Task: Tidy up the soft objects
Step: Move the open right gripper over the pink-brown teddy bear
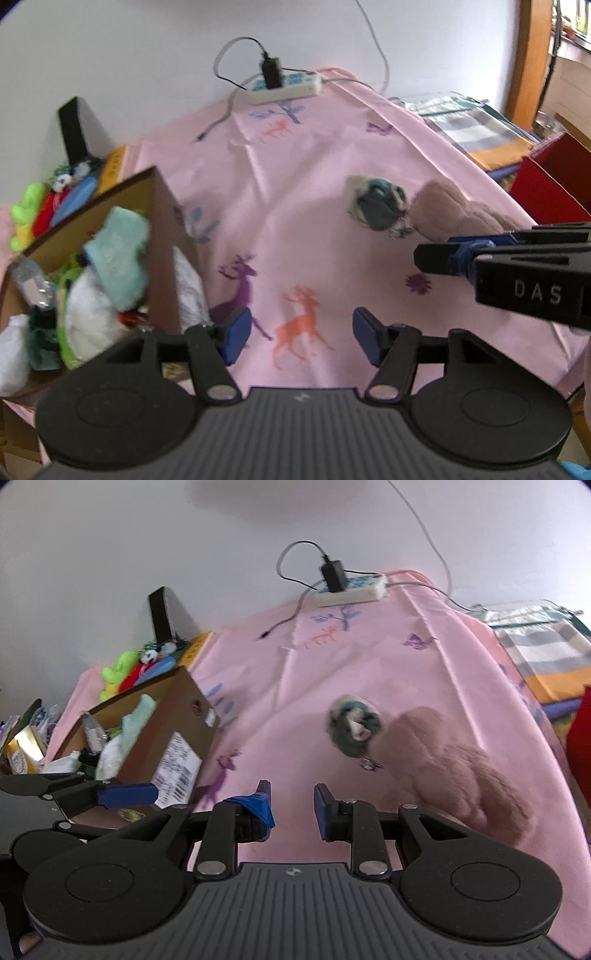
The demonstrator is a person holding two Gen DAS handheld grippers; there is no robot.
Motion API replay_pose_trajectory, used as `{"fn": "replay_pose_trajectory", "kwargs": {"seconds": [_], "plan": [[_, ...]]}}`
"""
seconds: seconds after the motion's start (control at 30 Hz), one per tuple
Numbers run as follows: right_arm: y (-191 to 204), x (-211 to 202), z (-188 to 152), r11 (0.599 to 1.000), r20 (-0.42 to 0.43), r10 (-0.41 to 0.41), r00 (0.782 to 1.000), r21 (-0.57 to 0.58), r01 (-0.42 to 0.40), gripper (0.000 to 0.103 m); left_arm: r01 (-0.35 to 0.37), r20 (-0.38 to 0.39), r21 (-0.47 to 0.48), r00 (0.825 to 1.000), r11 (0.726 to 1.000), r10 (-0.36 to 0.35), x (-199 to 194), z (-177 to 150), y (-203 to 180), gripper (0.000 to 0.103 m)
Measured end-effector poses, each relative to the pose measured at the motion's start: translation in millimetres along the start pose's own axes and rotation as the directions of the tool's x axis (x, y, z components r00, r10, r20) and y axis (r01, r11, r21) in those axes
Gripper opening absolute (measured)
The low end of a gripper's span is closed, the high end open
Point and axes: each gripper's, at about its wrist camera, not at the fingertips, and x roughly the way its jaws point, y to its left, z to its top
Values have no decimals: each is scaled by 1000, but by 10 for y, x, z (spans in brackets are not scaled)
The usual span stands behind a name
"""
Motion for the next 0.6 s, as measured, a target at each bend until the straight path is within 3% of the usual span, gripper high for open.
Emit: {"fn": "replay_pose_trajectory", "kwargs": {"seconds": [0.3,0.4,0.6], "plan": [[-457,-143,-56,993,4,-75,997,95,74,8,164,-13,27,986,986,-164,193,24,-304,77],[-587,-217,-8,989,33,-96,995,116,92,8,219,0,29,976,975,-219,241,55,-384,95],[-923,-199,157,975,48,-135,990,184,124,9,290,22,58,956,955,-291,319,139,-543,96]]}}
